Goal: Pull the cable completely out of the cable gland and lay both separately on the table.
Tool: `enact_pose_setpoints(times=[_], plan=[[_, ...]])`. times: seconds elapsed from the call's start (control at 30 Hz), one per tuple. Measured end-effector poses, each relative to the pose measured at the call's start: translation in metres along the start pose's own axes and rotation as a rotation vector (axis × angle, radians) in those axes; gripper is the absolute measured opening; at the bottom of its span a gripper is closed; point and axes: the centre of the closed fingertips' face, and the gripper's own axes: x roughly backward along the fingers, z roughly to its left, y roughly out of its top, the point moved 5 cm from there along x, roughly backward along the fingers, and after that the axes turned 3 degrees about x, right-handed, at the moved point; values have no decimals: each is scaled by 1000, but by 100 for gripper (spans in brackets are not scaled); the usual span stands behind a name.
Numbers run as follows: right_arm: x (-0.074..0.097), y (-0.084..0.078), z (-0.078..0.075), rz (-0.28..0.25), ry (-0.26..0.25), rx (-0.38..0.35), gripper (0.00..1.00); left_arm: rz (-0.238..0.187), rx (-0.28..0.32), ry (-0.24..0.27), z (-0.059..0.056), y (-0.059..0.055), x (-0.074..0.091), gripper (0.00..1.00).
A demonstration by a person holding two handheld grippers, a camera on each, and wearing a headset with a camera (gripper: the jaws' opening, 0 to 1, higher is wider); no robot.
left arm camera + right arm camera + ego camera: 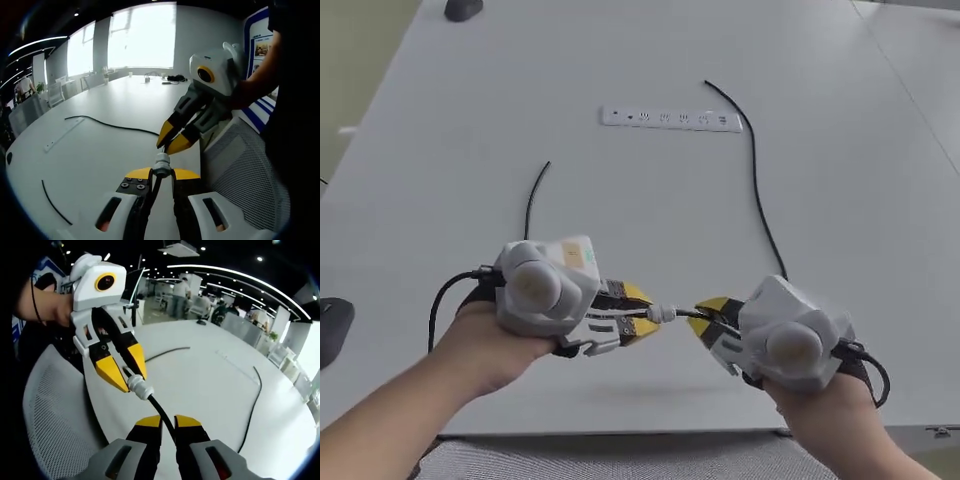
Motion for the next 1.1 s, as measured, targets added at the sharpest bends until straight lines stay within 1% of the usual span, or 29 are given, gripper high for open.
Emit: enact_pose_setpoints(times=[0.1,0.17,0.37,0.57,0.63,0.73,0.83,0.9,0.97,1.03,1.1], plan=[[1,-2,-3,0,-15,-18,4,-6,8,7,1,1,2,15],[2,-4,-4,-3,-20,-30,4,-12,33,5,0,1,3,15],[4,-11,-12,4,-45,-63,4,-16,24,13,-1,3,4,15],[7,-27,-20,19,-75,-152,3,-18,19,20,-4,3,5,15],[8,-34,-21,31,-82,-194,3,-16,14,21,-6,3,5,15],[10,-45,-26,43,-113,-233,3,-13,13,24,-7,3,6,15],[11,-54,-29,53,-123,-272,2,-12,14,27,-9,2,5,15],[12,-60,-29,69,-124,-295,2,-10,15,31,-9,2,5,15],[12,-63,-30,67,-126,-321,2,-12,18,33,-10,2,5,15],[12,-63,-29,69,-128,-318,2,-11,19,33,-11,1,4,15],[12,-64,-28,75,-124,-305,3,-1,12,35,-11,-1,3,16]])
